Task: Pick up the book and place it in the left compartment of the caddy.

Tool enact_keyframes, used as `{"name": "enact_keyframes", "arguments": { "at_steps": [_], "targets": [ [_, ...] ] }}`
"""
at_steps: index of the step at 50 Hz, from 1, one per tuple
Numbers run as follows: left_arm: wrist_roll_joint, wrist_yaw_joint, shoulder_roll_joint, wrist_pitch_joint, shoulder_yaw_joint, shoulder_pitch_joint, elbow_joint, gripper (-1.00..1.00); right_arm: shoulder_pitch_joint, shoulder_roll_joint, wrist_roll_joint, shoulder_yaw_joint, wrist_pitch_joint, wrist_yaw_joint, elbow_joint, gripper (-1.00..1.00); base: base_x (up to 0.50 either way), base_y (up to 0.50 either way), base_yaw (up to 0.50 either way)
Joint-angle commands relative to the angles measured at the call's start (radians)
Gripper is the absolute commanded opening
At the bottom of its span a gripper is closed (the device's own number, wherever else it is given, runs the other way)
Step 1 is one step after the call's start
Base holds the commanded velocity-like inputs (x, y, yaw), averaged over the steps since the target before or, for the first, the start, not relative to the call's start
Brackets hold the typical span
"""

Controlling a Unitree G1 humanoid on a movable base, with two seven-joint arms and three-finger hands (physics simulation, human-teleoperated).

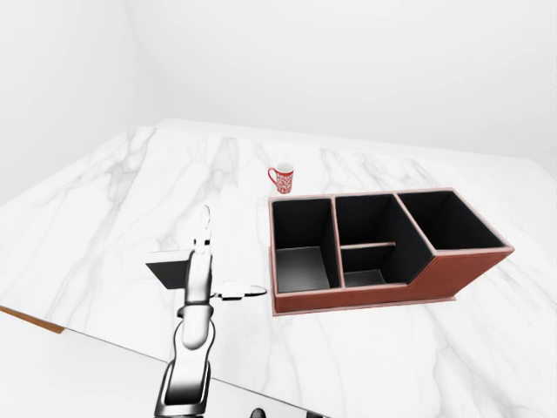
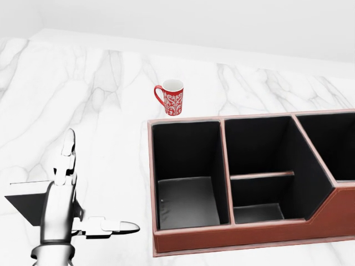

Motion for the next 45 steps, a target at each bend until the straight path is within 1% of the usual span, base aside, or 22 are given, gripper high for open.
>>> {"name": "enact_keyframes", "arguments": {
  "at_steps": [1,2,3,5,6,7,8,9,11,14,15,16,17,19,20,21,28,32,33,35,41,45],
  "targets": [
    [0.228,0.112,-0.001,0.000,-0.016,0.037,-0.140,1.00,0.000,0.001,0.003,-0.002,0.000,-0.004,-0.008,1.00,0.00,0.00,0.00],
    [0.251,0.105,-0.001,0.005,-0.026,0.035,-0.149,1.00,0.000,0.002,0.002,-0.001,0.000,-0.003,-0.008,1.00,0.00,0.00,0.00],
    [0.301,0.121,-0.004,0.024,-0.039,0.036,-0.153,1.00,0.000,0.002,0.003,-0.001,0.000,-0.002,-0.007,1.00,0.00,0.00,0.00],
    [0.304,0.122,-0.004,0.025,-0.040,0.036,-0.153,1.00,0.000,0.002,0.003,-0.001,0.000,-0.002,-0.006,1.00,0.00,0.00,0.00],
    [0.417,0.172,0.000,0.036,-0.060,0.046,-0.169,1.00,0.001,0.001,0.004,-0.002,0.000,-0.002,-0.009,1.00,0.00,0.00,0.00],
    [0.445,0.193,-0.002,0.043,-0.062,0.041,-0.154,1.00,0.000,0.002,0.001,0.000,0.000,-0.002,-0.007,1.00,0.00,0.00,0.00],
    [0.486,0.212,-0.001,0.058,-0.064,0.039,-0.147,1.00,-0.004,0.001,-0.002,0.003,0.000,0.001,0.003,1.00,0.00,0.00,0.00],
    [0.506,0.223,-0.003,0.063,-0.066,0.042,-0.164,1.00,-0.003,0.001,-0.003,0.004,0.000,0.001,0.002,1.00,0.00,0.00,0.00],
    [0.520,0.221,-0.008,0.086,-0.068,0.044,-0.180,1.00,0.002,0.001,0.003,0.000,0.000,-0.004,-0.012,1.00,0.00,0.00,0.00],
    [0.624,0.243,-0.002,0.127,-0.083,0.041,-0.200,1.00,-0.002,0.001,-0.001,0.001,0.000,-0.001,-0.003,1.00,0.00,0.00,0.00],
    [0.680,0.286,0.007,0.118,-0.089,0.042,-0.192,1.00,-0.001,0.001,-0.001,0.001,0.000,-0.003,-0.005,1.00,0.00,0.00,0.00],
    [0.727,0.288,0.008,0.126,-0.101,0.050,-0.208,1.00,-0.005,0.000,-0.004,0.004,0.000,-0.001,0.005,1.00,0.00,0.00,0.00],
    [0.767,0.320,0.007,0.128,-0.107,0.052,-0.197,1.00,-0.003,-0.002,0.000,0.002,0.000,-0.006,0.000,1.00,0.00,0.00,0.00],
    [0.777,0.301,0.000,0.147,-0.108,0.051,-0.205,1.00,-0.004,-0.003,-0.003,0.004,0.000,-0.005,0.007,1.00,0.00,0.00,0.00],
    [0.820,0.317,-0.002,0.168,-0.109,0.050,-0.212,1.00,-0.001,-0.002,-0.001,0.002,0.000,-0.006,-0.001,1.00,0.00,0.00,0.00],
    [0.831,0.306,-0.005,0.175,-0.110,0.048,-0.215,1.00,-0.001,-0.001,-0.003,0.002,0.000,-0.006,-0.002,1.00,0.00,0.00,0.00],
    [0.883,0.346,-0.007,0.175,-0.102,0.046,-0.225,1.00,-0.008,-0.003,-0.009,0.007,0.000,-0.008,0.013,1.00,0.00,0.00,0.00],
    [0.961,0.338,0.003,0.175,-0.102,0.037,-0.227,1.00,-0.005,-0.003,-0.005,0.008,0.000,-0.010,0.010,1.00,0.00,0.00,0.00],
    [1.010,0.324,0.008,0.175,-0.107,0.034,-0.235,1.00,-0.006,-0.002,-0.004,0.008,0.000,-0.009,0.013,1.00,0.00,0.00,0.00],
    [1.019,0.322,0.006,0.175,-0.100,0.029,-0.240,1.00,-0.007,-0.003,-0.007,0.011,0.000,-0.010,0.019,1.00,0.00,0.00,0.00],
    [1.130,0.293,0.022,0.175,-0.091,0.010,-0.250,1.00,-0.004,-0.001,-0.011,0.013,0.000,-0.010,0.017,1.00,0.00,0.00,0.00],
    [1.142,0.277,0.019,0.175,-0.084,0.006,-0.247,1.00,-0.005,-0.001,-0.013,0.015,0.000,-0.012,0.019,1.00,0.00,0.00,0.00]
  ]
}}
